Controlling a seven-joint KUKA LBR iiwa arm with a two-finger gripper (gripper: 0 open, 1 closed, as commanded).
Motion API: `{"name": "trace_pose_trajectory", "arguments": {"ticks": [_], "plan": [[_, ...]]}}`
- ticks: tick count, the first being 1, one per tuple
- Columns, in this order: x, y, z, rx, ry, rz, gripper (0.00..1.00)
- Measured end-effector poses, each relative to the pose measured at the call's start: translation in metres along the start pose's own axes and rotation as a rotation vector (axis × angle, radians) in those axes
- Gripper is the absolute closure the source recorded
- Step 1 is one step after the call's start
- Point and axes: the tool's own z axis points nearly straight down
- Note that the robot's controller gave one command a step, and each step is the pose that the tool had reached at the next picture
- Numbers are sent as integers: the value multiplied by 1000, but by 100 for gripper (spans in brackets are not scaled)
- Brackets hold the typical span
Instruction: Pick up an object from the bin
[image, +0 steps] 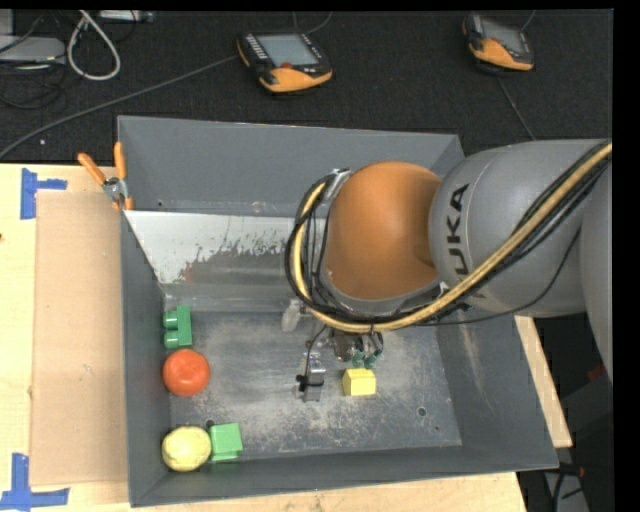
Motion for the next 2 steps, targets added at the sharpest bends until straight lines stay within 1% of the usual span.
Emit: {"name": "trace_pose_trajectory", "arguments": {"ticks": [1, 2], "plan": [[-2, -1, -4, -1, -8, 2, 0], [-77, -60, 109, -1, -12, -98, 0]]}}
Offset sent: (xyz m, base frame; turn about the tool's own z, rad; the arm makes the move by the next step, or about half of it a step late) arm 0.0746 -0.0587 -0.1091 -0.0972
